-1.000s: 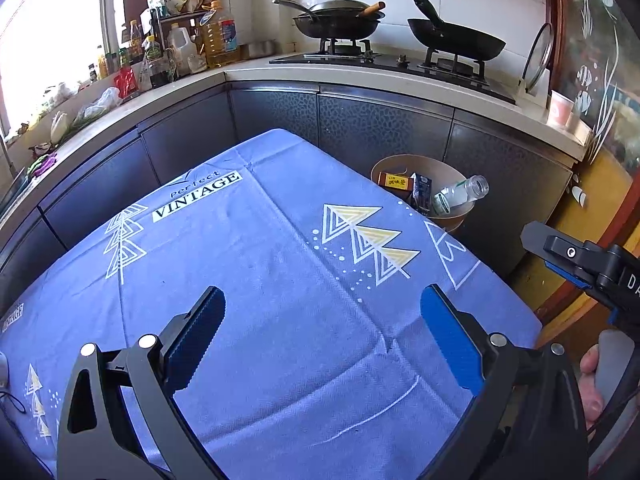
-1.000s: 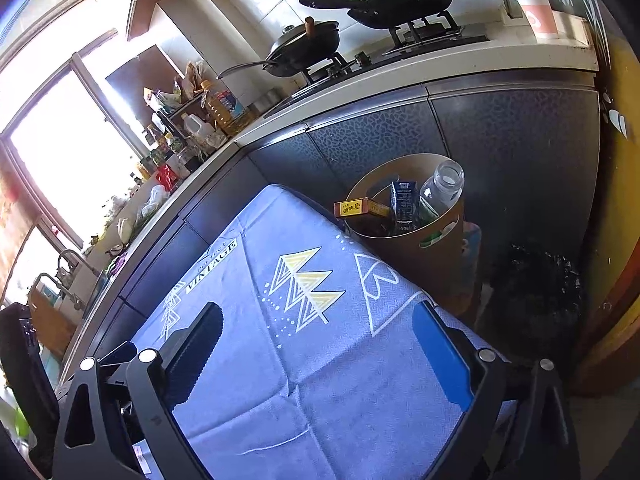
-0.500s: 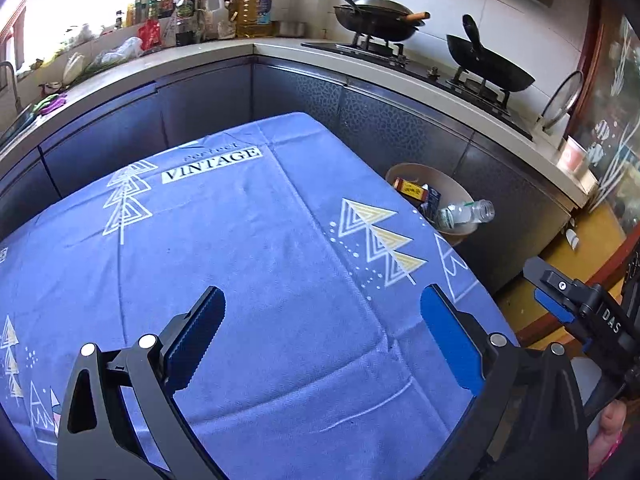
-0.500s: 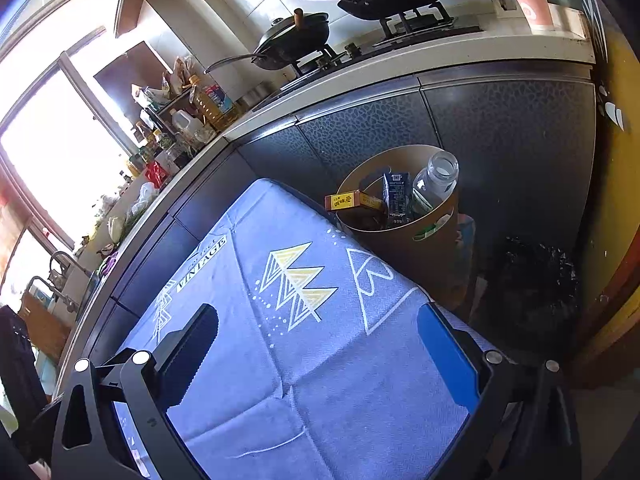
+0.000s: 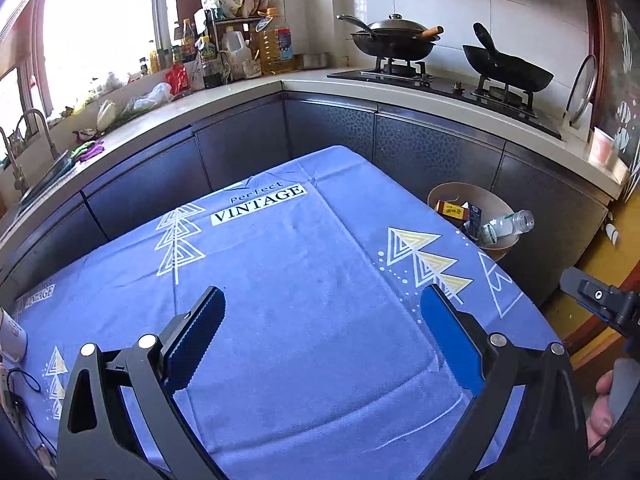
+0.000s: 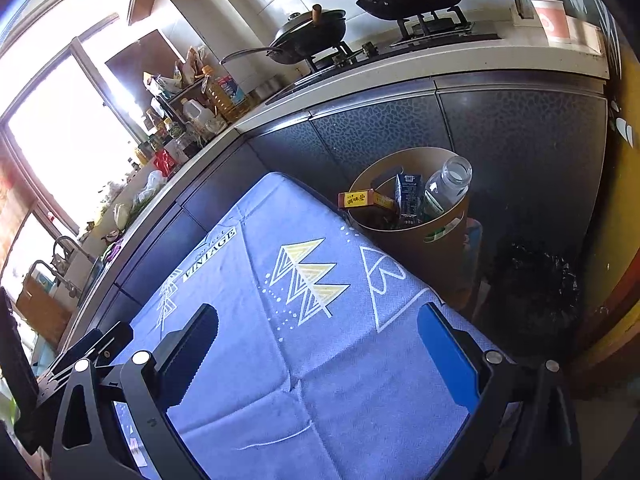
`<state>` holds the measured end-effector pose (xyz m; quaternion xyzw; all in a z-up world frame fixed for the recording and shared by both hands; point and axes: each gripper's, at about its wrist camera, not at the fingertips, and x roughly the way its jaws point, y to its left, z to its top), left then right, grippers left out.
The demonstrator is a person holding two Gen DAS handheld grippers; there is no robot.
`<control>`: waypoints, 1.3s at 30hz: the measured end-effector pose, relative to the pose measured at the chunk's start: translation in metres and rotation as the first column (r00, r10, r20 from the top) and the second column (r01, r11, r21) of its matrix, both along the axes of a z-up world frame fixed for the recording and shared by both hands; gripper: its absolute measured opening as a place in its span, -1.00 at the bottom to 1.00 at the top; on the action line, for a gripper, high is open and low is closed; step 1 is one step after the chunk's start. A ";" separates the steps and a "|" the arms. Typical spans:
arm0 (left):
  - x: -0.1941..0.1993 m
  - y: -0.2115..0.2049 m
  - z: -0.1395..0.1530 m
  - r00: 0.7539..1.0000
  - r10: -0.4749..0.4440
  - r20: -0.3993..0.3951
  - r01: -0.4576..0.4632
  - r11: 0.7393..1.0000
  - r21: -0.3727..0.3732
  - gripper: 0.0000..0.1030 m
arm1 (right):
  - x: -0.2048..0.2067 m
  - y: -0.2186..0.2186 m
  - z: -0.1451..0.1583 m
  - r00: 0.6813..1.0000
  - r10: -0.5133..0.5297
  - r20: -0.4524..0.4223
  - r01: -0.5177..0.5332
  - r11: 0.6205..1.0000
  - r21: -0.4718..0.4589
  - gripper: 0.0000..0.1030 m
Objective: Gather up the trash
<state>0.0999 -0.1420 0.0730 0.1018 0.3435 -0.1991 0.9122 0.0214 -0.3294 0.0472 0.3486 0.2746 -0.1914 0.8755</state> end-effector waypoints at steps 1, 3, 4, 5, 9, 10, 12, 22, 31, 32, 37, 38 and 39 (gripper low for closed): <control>0.001 0.001 0.000 1.000 -0.004 -0.008 0.004 1.000 -0.006 0.88 | 0.000 -0.001 0.000 1.000 0.000 -0.001 0.000 1.000 0.002 0.93; 0.002 0.004 0.002 1.000 -0.010 -0.012 0.010 1.000 -0.020 0.88 | 0.000 -0.002 0.000 1.000 -0.003 0.000 0.003 1.000 0.001 0.93; 0.002 0.005 0.002 1.000 -0.010 -0.013 0.010 1.000 -0.027 0.88 | 0.000 -0.002 0.000 1.000 -0.005 0.000 0.005 1.000 0.000 0.93; 0.003 0.007 0.001 1.000 -0.010 -0.018 0.009 0.999 -0.033 0.88 | 0.000 -0.002 0.000 1.000 -0.006 0.000 0.006 1.000 -0.001 0.93; 0.007 0.007 -0.005 0.999 0.013 -0.035 -0.013 1.000 -0.003 0.88 | 0.003 -0.002 -0.004 1.000 0.000 -0.012 0.000 1.000 0.018 0.93; 0.008 0.006 -0.006 0.999 0.016 -0.035 -0.016 1.000 0.003 0.88 | 0.004 -0.001 -0.004 1.000 0.003 -0.013 -0.003 1.000 0.021 0.93; 0.008 0.005 -0.008 0.999 0.019 -0.034 -0.019 1.000 0.011 0.88 | 0.003 0.001 -0.002 1.000 0.007 -0.013 -0.007 1.000 0.011 0.93; 0.001 -0.003 -0.007 1.000 0.018 0.010 -0.018 0.998 0.060 0.88 | 0.002 0.004 0.003 1.000 0.010 -0.004 -0.010 1.000 0.003 0.93; -0.001 -0.005 -0.007 1.000 0.023 0.020 -0.024 0.997 0.074 0.88 | 0.001 0.005 0.005 1.000 0.014 0.001 -0.014 1.000 0.004 0.93; -0.001 -0.004 -0.006 1.000 0.023 0.021 -0.025 0.997 0.074 0.88 | 0.001 0.005 0.005 1.000 0.015 0.002 -0.015 1.000 0.005 0.93; -0.003 -0.004 -0.006 0.999 0.032 0.035 -0.035 0.996 0.085 0.88 | 0.001 0.005 0.005 1.000 0.014 0.002 -0.014 1.000 0.007 0.93; -0.003 -0.004 -0.006 0.999 0.033 0.036 -0.036 0.996 0.088 0.88 | 0.001 0.005 0.005 1.000 0.014 0.002 -0.014 1.000 0.008 0.93; -0.003 -0.004 -0.006 0.999 0.033 0.036 -0.036 0.995 0.088 0.88 | 0.002 0.005 0.006 1.000 0.013 0.002 -0.013 1.000 0.010 0.93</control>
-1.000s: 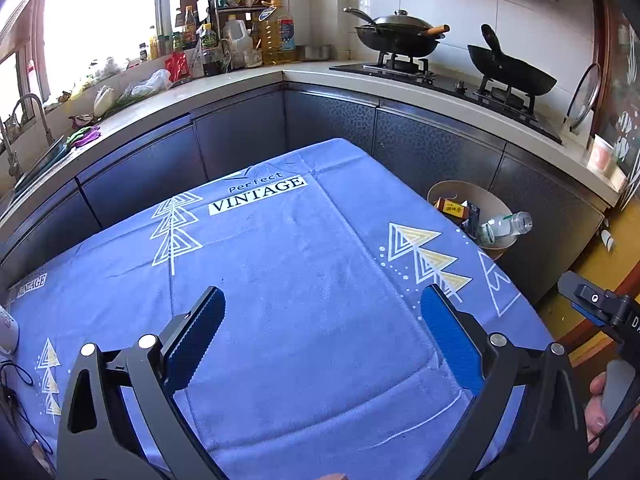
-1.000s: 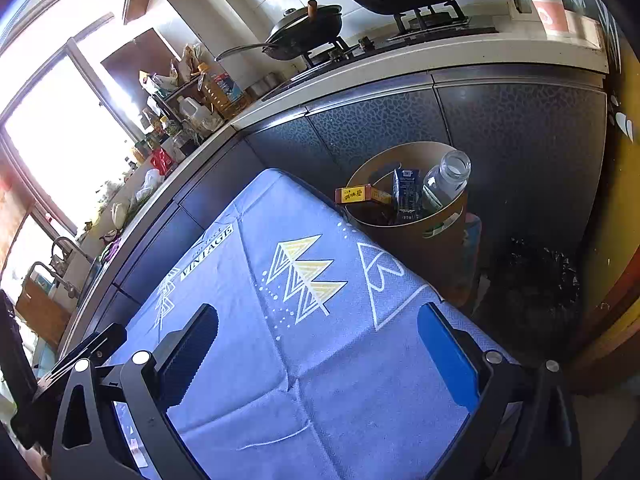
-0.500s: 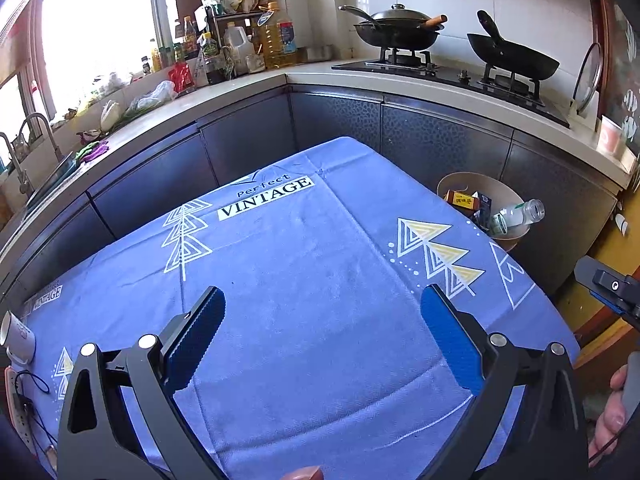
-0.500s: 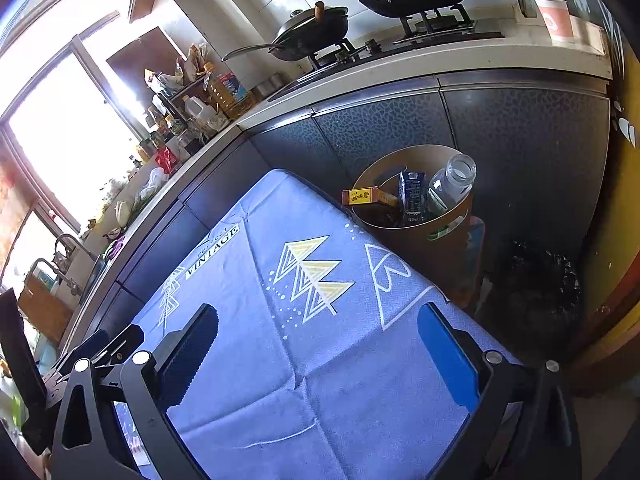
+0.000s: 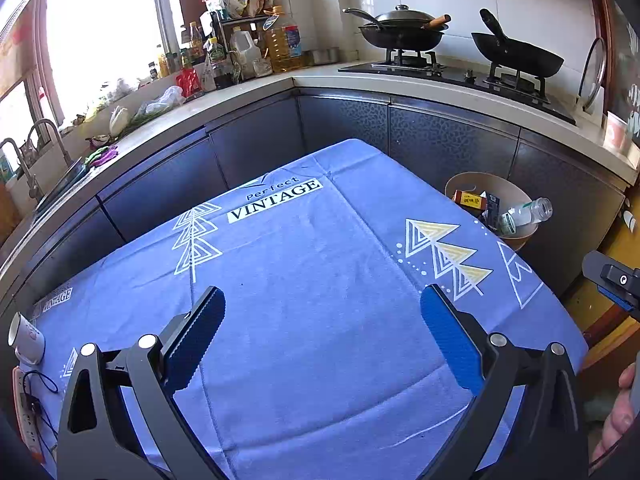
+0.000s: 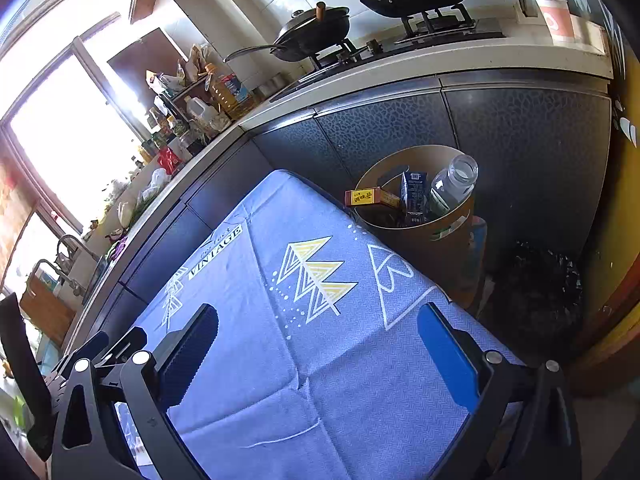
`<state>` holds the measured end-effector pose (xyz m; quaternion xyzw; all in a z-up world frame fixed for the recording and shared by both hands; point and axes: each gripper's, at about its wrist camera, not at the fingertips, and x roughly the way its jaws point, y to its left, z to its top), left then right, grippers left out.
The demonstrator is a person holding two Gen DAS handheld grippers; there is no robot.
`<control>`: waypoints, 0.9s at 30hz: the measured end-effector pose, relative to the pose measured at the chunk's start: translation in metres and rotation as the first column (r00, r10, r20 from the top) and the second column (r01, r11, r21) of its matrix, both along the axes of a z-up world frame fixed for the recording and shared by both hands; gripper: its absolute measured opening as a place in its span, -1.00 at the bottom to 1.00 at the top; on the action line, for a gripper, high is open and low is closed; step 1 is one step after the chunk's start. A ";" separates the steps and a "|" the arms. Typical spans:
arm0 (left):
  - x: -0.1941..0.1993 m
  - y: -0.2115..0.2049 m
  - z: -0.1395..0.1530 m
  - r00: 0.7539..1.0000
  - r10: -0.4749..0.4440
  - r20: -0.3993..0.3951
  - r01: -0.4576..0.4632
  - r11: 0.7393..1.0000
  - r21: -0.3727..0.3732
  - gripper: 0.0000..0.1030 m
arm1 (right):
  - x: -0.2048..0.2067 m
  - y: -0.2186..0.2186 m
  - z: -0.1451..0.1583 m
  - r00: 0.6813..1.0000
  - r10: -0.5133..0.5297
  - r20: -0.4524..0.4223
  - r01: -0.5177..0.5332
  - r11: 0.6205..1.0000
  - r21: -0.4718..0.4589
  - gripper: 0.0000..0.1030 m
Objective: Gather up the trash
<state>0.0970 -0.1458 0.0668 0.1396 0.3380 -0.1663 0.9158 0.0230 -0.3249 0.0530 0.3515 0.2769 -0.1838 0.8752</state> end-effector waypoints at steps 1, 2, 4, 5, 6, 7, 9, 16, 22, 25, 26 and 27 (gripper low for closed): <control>0.000 0.000 0.000 1.000 0.000 -0.002 0.000 1.000 0.000 0.88 | 0.000 -0.001 0.001 1.000 -0.001 0.001 0.001 1.000 0.001 0.93; 0.000 0.000 0.000 1.000 -0.002 -0.003 0.002 1.000 -0.002 0.88 | 0.000 -0.001 0.002 1.000 0.000 0.002 0.000 1.000 0.001 0.93; 0.000 -0.001 -0.001 1.000 -0.001 -0.003 0.001 1.000 0.000 0.88 | 0.000 -0.002 0.003 1.000 0.000 0.007 0.000 1.000 -0.003 0.93; 0.000 -0.001 -0.001 1.000 -0.002 -0.004 0.002 1.000 -0.001 0.88 | 0.000 -0.002 0.005 1.000 0.001 0.011 -0.001 1.000 -0.002 0.93; 0.000 -0.001 -0.001 1.000 -0.002 -0.005 0.002 1.000 -0.002 0.88 | 0.001 -0.003 0.006 1.000 0.002 0.014 -0.002 1.000 0.002 0.93; 0.001 -0.001 -0.001 1.000 -0.002 -0.006 0.002 1.000 -0.002 0.88 | 0.001 -0.004 0.006 1.000 0.001 0.016 -0.001 1.000 0.005 0.93; 0.001 -0.001 -0.001 1.000 0.001 -0.004 -0.001 1.000 -0.002 0.88 | 0.000 -0.004 0.008 1.000 -0.001 0.019 0.001 1.000 0.003 0.93; 0.003 0.000 -0.002 1.000 0.003 -0.007 -0.003 1.000 -0.001 0.88 | 0.003 -0.003 0.007 1.000 0.001 0.014 -0.001 1.000 0.006 0.93; 0.003 0.000 -0.004 1.000 -0.002 -0.016 0.002 1.000 -0.004 0.88 | 0.001 -0.005 0.012 1.000 -0.007 0.030 0.007 1.000 0.002 0.93; 0.003 0.001 -0.004 1.000 0.000 -0.017 0.000 1.000 -0.006 0.88 | 0.000 -0.008 0.018 0.999 -0.015 0.047 0.015 1.000 -0.002 0.93; 0.003 0.001 -0.004 1.000 -0.002 -0.017 0.001 1.000 -0.006 0.88 | -0.001 -0.008 0.020 0.999 -0.017 0.051 0.017 1.000 -0.003 0.93; 0.004 0.001 -0.004 1.000 -0.003 -0.020 0.003 1.000 -0.007 0.88 | -0.001 -0.009 0.021 0.999 -0.016 0.052 0.017 1.000 -0.003 0.93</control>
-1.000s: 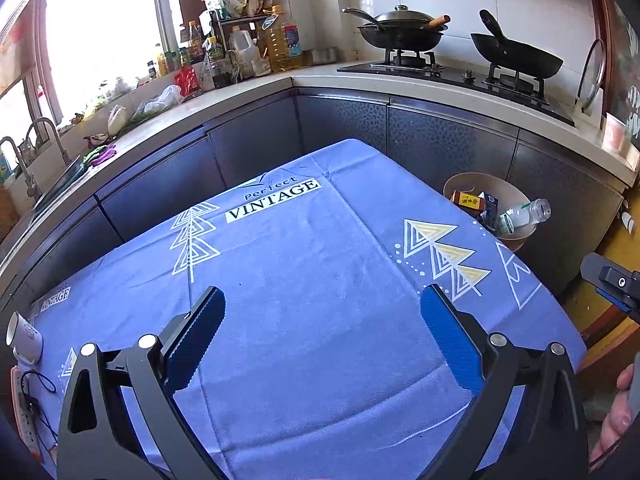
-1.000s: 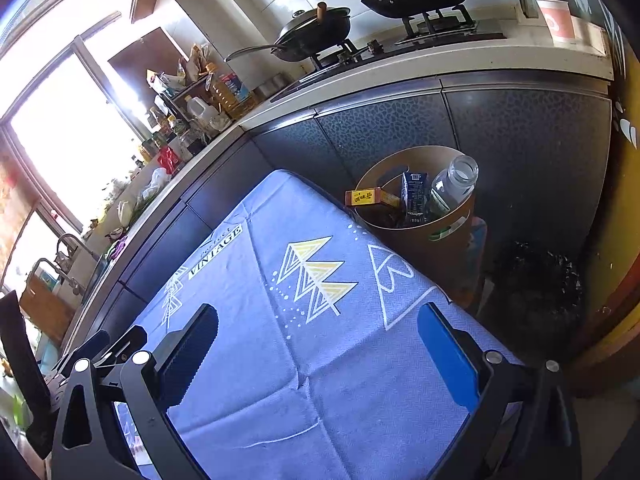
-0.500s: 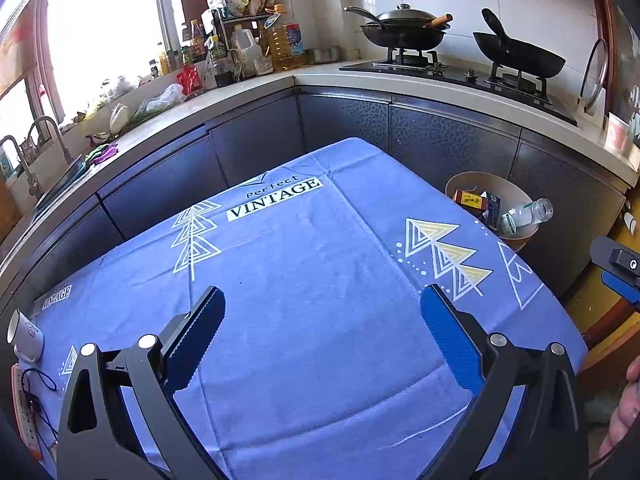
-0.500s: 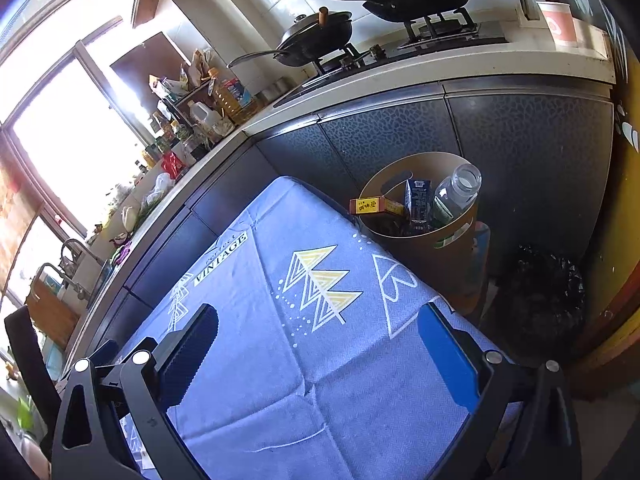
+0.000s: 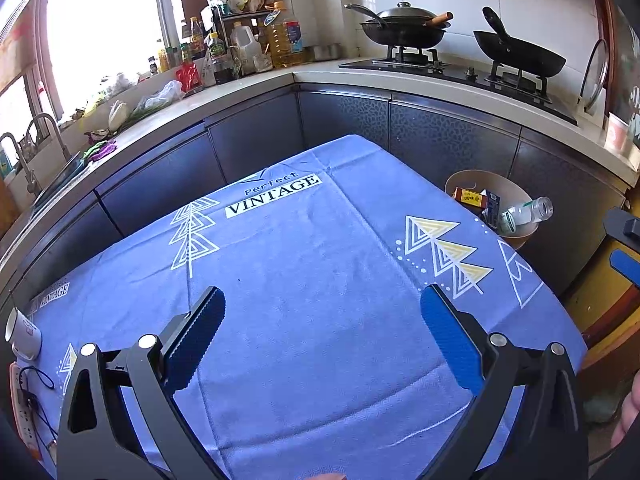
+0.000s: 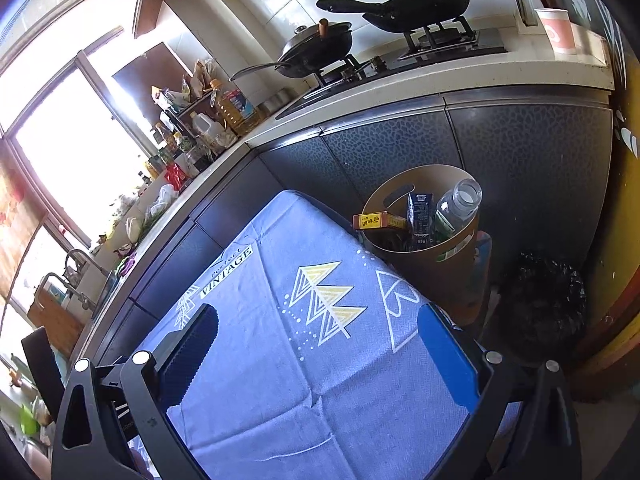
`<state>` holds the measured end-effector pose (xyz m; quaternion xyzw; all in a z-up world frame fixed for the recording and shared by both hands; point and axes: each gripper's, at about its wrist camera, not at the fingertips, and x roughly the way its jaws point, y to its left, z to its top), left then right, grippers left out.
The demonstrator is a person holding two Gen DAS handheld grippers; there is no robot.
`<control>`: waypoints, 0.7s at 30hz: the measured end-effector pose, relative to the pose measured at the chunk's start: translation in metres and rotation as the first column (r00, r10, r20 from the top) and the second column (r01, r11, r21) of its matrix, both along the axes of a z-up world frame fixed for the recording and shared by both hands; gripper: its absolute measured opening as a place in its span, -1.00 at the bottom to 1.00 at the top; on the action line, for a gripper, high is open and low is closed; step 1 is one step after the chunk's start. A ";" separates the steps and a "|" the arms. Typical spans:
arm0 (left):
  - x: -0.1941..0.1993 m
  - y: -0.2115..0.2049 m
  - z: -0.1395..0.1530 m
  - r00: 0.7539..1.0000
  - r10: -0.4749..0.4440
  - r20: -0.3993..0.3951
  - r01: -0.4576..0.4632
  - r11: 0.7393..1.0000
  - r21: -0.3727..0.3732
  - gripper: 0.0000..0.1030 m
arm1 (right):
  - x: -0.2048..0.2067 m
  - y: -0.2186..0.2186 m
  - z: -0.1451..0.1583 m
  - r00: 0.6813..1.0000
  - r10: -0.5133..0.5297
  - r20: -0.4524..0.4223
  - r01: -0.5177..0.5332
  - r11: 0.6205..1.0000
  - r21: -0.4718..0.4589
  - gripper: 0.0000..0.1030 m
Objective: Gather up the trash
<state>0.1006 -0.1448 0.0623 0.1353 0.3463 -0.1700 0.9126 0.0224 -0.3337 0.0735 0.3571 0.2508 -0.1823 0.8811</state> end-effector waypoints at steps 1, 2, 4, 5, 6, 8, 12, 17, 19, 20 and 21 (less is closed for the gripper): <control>0.000 0.000 0.000 1.000 -0.001 -0.002 0.001 1.000 0.001 0.88 | 0.000 0.000 0.000 1.000 0.001 0.000 -0.001 1.000 0.000 0.93; 0.000 0.000 0.000 1.000 -0.002 -0.002 0.003 1.000 0.002 0.88 | 0.000 -0.001 0.001 1.000 0.003 -0.001 -0.003 1.000 0.001 0.93; -0.001 -0.001 0.000 1.000 -0.004 -0.001 0.004 1.000 0.006 0.88 | 0.001 0.000 -0.001 1.000 0.007 -0.006 -0.007 1.000 0.004 0.93; -0.001 -0.001 -0.001 1.000 -0.005 -0.001 0.005 1.000 0.008 0.88 | 0.002 0.000 -0.002 1.000 0.009 -0.010 -0.009 1.000 0.006 0.93; -0.001 -0.001 -0.001 1.000 -0.006 0.000 0.006 1.000 0.008 0.88 | 0.002 0.000 -0.004 1.000 0.011 -0.014 -0.011 1.000 0.011 0.93; -0.002 -0.001 0.000 1.000 -0.007 0.002 0.007 1.000 0.012 0.88 | 0.003 0.000 -0.007 1.000 0.015 -0.020 -0.014 1.000 0.023 0.93; -0.002 -0.001 0.001 1.000 -0.008 0.005 0.008 1.000 0.010 0.88 | 0.003 0.000 -0.008 1.000 0.019 -0.024 -0.019 0.999 0.026 0.93; -0.004 -0.003 -0.001 1.000 -0.018 0.004 0.018 1.000 0.016 0.88 | 0.003 0.001 -0.009 1.000 0.016 -0.024 -0.015 1.000 0.026 0.93; -0.004 -0.004 -0.001 1.000 -0.020 0.004 0.020 1.000 0.020 0.88 | 0.002 0.002 -0.009 1.000 0.013 -0.024 -0.012 1.000 0.027 0.93; -0.003 -0.004 -0.001 1.000 -0.020 0.002 0.020 1.000 0.021 0.88 | 0.002 0.002 -0.009 1.000 0.012 -0.024 -0.012 1.000 0.028 0.93; -0.003 -0.005 -0.001 1.000 -0.021 -0.001 0.021 1.000 0.022 0.88 | 0.002 0.002 -0.009 1.000 0.012 -0.024 -0.011 1.000 0.029 0.93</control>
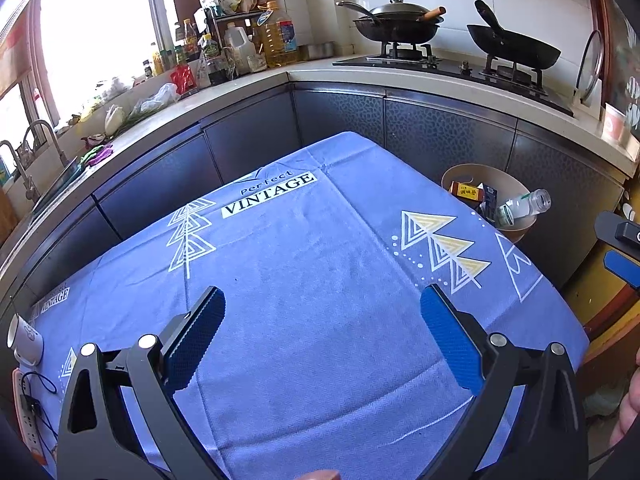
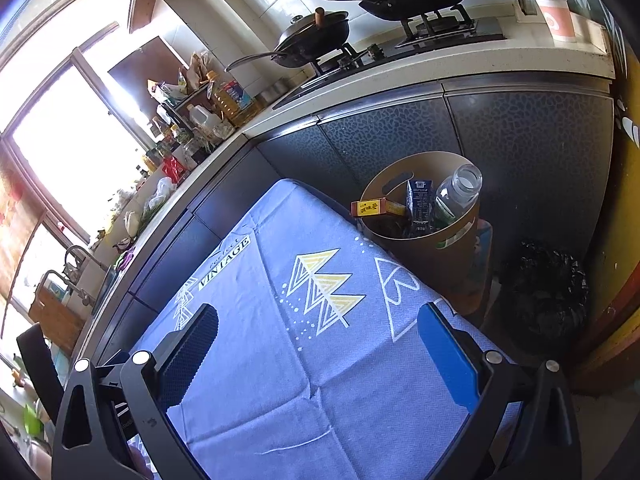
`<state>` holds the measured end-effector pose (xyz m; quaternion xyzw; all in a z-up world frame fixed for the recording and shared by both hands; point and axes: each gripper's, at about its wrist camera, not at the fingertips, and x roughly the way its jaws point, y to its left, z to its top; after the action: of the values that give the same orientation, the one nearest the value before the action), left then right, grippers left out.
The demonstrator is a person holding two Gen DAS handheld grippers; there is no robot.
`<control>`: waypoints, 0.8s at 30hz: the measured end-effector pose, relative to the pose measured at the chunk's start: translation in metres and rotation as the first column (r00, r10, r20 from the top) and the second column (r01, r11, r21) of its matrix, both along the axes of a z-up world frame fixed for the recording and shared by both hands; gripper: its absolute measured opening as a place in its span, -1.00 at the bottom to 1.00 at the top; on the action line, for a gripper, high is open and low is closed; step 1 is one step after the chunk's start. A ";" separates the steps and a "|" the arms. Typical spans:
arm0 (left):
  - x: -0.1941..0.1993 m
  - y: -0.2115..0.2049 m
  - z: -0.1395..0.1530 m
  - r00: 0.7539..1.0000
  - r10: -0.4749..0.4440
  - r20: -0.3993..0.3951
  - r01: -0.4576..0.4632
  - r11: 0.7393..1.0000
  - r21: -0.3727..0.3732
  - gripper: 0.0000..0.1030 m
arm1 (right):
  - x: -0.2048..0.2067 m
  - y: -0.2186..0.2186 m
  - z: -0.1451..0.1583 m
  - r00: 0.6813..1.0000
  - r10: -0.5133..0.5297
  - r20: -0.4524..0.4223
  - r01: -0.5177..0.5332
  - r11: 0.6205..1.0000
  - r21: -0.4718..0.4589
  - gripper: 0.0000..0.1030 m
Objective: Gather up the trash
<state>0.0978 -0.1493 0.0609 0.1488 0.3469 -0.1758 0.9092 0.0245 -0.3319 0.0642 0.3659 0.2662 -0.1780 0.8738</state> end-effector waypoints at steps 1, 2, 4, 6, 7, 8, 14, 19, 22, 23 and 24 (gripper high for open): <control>0.000 0.000 0.000 1.000 0.000 -0.001 0.000 1.000 0.000 0.88 | 0.000 0.000 0.000 1.000 0.000 0.000 0.000 1.000 0.001 0.93; 0.000 0.000 0.000 1.000 0.000 -0.001 0.000 1.000 -0.001 0.88 | 0.000 0.000 0.000 1.000 0.001 -0.001 -0.001 1.000 0.001 0.93; 0.001 -0.001 0.000 1.000 -0.002 -0.002 0.002 1.000 -0.001 0.88 | 0.001 -0.002 -0.001 1.000 0.004 -0.003 -0.004 1.000 0.003 0.93; 0.001 -0.001 0.000 1.000 -0.003 -0.002 0.003 1.000 0.000 0.88 | 0.001 -0.003 -0.002 1.000 0.006 -0.004 -0.006 1.000 0.007 0.93; 0.001 -0.001 0.000 1.000 -0.003 -0.002 0.003 1.000 0.000 0.88 | 0.002 -0.004 -0.002 1.000 0.007 -0.005 -0.007 1.000 0.007 0.93; 0.001 -0.001 0.000 1.000 -0.003 -0.003 0.003 1.000 0.000 0.88 | 0.002 -0.004 -0.002 1.000 0.008 -0.005 -0.008 1.000 0.008 0.93; -0.001 -0.003 -0.002 1.000 -0.009 0.000 0.009 1.000 0.006 0.88 | 0.002 -0.004 -0.003 1.000 0.008 -0.005 -0.007 1.000 0.010 0.93; -0.001 -0.003 -0.004 1.000 -0.014 -0.004 0.014 1.000 0.013 0.88 | 0.002 -0.006 -0.006 1.000 0.003 -0.009 -0.003 1.000 0.025 0.93; -0.001 -0.004 -0.004 1.000 -0.017 -0.006 0.017 1.000 0.014 0.88 | 0.001 -0.007 -0.007 1.000 -0.001 -0.007 0.001 1.000 0.028 0.93; -0.001 -0.004 -0.005 1.000 -0.017 -0.009 0.017 1.000 0.012 0.88 | 0.001 -0.006 -0.007 1.000 -0.001 -0.006 0.001 1.000 0.028 0.93; -0.001 -0.004 -0.005 1.000 -0.019 -0.012 0.019 1.000 0.011 0.88 | 0.001 -0.006 -0.007 1.000 -0.001 -0.005 0.001 1.000 0.027 0.93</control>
<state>0.0968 -0.1535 0.0560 0.1561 0.3519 -0.1832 0.9046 0.0254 -0.3380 0.0577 0.3774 0.2707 -0.1757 0.8680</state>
